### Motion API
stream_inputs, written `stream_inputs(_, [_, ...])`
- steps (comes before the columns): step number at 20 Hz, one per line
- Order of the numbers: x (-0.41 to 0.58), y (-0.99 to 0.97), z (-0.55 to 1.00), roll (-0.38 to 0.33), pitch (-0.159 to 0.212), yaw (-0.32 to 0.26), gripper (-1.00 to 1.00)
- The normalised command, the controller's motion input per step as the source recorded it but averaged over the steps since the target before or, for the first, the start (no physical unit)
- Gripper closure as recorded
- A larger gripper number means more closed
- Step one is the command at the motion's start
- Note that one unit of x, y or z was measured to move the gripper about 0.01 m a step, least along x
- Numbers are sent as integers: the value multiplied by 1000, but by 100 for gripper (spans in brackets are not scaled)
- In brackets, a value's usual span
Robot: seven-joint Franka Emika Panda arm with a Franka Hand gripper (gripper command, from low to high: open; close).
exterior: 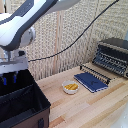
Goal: Kindly spot and seek the red cup placed ahead of you. Cautiously adjust your gripper towards the red cup, gripping it gently. Find the after-storage area of the caddy. Relocate the red cup in your grip over the rear portion and softly release it into the compartment.
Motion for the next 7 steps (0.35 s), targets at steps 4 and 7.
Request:
stream_inputs(4, [190, -74, 845, 27, 125, 44, -100])
stream_inputs(7, [264, -8, 866, -32, 63, 69, -100])
